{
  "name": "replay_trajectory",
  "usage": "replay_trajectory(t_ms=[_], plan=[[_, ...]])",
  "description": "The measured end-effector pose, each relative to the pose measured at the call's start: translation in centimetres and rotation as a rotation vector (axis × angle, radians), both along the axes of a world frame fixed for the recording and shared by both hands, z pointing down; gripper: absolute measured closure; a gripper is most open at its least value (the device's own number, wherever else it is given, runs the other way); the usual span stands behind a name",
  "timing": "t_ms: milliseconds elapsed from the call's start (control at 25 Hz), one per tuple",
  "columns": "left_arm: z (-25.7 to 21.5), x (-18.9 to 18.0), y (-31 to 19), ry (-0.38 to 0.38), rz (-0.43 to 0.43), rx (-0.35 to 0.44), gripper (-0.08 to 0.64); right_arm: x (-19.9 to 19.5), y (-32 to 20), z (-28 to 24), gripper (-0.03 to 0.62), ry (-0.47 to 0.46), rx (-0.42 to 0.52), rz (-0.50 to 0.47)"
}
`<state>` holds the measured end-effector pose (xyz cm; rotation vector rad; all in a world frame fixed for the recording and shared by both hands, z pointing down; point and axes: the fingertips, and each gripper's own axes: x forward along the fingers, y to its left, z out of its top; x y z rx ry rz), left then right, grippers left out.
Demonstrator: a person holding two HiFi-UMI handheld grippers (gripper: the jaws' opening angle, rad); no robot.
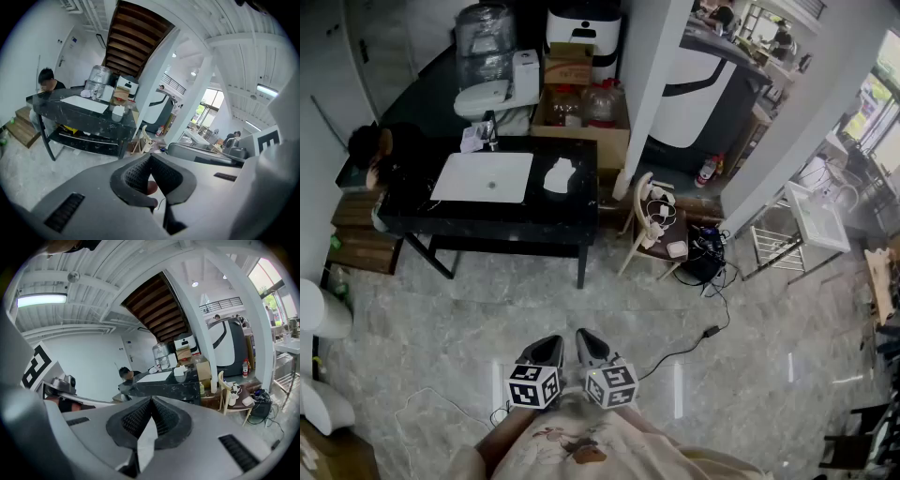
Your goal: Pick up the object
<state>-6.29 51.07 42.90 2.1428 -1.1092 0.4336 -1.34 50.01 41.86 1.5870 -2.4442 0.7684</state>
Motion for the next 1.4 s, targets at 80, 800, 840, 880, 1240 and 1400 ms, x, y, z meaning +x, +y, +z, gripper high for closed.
replay_trajectory(t_ms=[80,800,840,880,1240,1400], plan=[[-0.2,0.6,-2.3,0.013,0.027,0.037,0.546,0.5,-2.0,0.0,0.572,0.017,0.027,0.024],[-0.1,-1.8,-5.4,0.061,0.074,0.07,0.546,-2.4,-4.7,-0.1,0.572,-0.049,0.083,0.063],[0.2,-2.2,-5.3,0.06,0.069,0.063,0.546,-2.6,-4.6,-0.1,0.572,-0.041,0.082,0.06],[0.5,-2.5,-5.3,0.057,0.061,0.056,0.546,-2.6,-4.4,-0.1,0.572,-0.036,0.081,0.061],[1.3,-2.9,-7.2,0.053,0.052,0.024,0.546,-2.7,-6.3,1.0,0.572,-0.049,0.048,0.078],[1.1,-2.1,-8.7,0.045,0.065,0.023,0.546,-1.6,-8.3,0.8,0.572,-0.062,0.054,0.095]])
